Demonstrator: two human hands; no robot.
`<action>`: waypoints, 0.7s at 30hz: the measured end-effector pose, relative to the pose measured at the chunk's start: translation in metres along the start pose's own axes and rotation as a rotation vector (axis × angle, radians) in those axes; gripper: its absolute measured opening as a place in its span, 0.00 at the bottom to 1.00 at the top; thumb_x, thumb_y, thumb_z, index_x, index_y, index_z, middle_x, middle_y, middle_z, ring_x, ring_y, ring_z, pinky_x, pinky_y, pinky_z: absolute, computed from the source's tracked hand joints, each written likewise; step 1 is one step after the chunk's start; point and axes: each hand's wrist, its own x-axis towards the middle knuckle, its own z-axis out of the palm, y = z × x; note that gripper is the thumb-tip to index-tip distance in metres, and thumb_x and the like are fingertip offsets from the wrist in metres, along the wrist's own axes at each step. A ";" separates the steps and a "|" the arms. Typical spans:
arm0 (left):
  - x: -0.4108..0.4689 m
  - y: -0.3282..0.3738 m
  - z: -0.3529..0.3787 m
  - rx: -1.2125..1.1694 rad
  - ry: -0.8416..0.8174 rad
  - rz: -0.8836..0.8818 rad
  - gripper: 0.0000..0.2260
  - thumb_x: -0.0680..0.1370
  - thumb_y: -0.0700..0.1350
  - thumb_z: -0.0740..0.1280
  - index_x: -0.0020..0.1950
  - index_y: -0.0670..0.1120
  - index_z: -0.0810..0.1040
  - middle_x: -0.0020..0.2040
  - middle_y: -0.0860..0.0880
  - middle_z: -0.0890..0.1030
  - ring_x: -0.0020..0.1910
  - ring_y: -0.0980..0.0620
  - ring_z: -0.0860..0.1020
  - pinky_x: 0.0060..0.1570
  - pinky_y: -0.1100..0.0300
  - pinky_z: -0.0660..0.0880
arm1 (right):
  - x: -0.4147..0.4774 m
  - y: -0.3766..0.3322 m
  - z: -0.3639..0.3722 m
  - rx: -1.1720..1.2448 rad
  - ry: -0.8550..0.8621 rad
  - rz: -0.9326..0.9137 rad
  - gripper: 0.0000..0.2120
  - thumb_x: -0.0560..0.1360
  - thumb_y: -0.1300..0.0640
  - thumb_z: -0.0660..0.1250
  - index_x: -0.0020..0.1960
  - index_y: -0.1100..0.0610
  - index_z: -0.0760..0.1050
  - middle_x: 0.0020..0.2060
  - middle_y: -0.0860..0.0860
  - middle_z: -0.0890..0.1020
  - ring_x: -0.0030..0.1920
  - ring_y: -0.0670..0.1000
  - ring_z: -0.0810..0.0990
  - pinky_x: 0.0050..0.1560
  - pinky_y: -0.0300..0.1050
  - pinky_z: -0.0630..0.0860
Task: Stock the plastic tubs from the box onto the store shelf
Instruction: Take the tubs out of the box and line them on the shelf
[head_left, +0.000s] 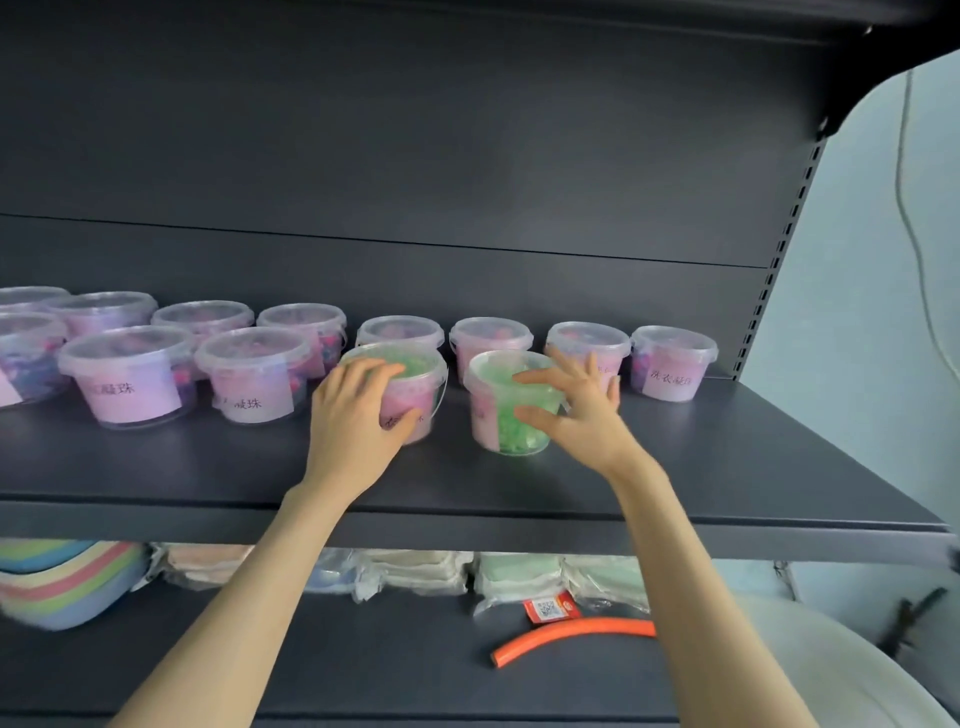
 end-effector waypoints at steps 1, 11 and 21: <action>0.000 0.001 0.000 0.008 0.000 0.004 0.22 0.66 0.45 0.77 0.58 0.43 0.77 0.58 0.44 0.77 0.59 0.40 0.73 0.55 0.47 0.69 | 0.000 0.000 -0.002 -0.093 0.037 0.033 0.18 0.68 0.42 0.73 0.57 0.41 0.76 0.71 0.47 0.62 0.75 0.50 0.47 0.72 0.53 0.38; -0.002 -0.001 -0.001 -0.121 0.024 -0.060 0.23 0.66 0.43 0.77 0.58 0.41 0.75 0.61 0.42 0.74 0.62 0.39 0.69 0.61 0.49 0.65 | -0.005 -0.005 0.012 0.235 0.100 -0.033 0.06 0.74 0.60 0.69 0.50 0.58 0.75 0.65 0.49 0.70 0.70 0.40 0.59 0.71 0.41 0.57; 0.001 -0.008 0.002 -0.485 -0.162 -0.492 0.49 0.64 0.49 0.79 0.75 0.46 0.50 0.73 0.44 0.57 0.70 0.46 0.62 0.64 0.54 0.62 | 0.001 -0.004 0.050 0.034 0.216 0.173 0.36 0.69 0.57 0.75 0.68 0.59 0.57 0.68 0.56 0.58 0.59 0.63 0.71 0.48 0.46 0.66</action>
